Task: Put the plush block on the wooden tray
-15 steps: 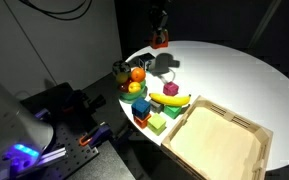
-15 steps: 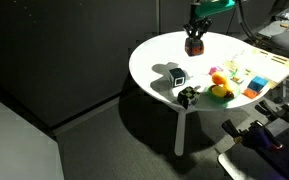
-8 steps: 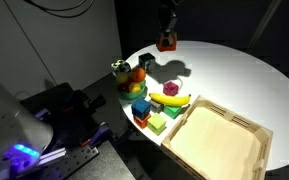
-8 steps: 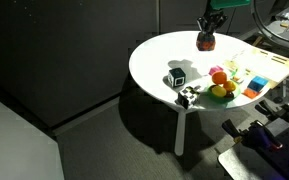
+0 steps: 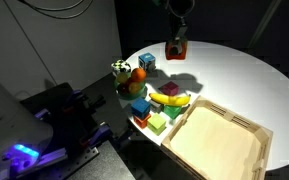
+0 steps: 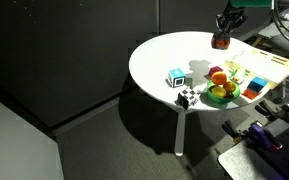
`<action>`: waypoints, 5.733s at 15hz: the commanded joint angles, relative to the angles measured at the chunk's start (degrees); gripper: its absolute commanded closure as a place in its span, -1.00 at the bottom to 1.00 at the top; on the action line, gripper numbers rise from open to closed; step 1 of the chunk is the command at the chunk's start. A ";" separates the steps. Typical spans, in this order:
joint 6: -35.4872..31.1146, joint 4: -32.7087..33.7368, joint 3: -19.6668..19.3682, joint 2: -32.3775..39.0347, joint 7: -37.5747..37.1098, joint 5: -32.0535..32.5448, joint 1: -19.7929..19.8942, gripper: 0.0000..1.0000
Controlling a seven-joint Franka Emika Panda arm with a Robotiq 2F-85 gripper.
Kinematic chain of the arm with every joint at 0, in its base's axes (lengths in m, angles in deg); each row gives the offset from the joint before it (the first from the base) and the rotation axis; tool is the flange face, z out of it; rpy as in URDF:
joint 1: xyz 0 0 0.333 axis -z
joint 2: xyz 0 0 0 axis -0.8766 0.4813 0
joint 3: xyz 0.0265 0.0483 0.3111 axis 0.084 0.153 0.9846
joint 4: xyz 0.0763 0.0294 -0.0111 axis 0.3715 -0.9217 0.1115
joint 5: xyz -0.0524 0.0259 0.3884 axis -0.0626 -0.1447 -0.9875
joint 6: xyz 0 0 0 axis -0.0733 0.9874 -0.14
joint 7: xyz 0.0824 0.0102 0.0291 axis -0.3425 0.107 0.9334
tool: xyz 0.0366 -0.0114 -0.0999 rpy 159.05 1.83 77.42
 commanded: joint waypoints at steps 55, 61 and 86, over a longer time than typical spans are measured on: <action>-20.48 -21.81 -4.67 -12.22 5.51 8.68 4.17 -1.00; -13.01 -23.10 -1.41 -17.24 9.29 5.75 3.65 -1.00; 12.90 -27.00 5.87 -37.99 9.67 6.48 1.45 -1.00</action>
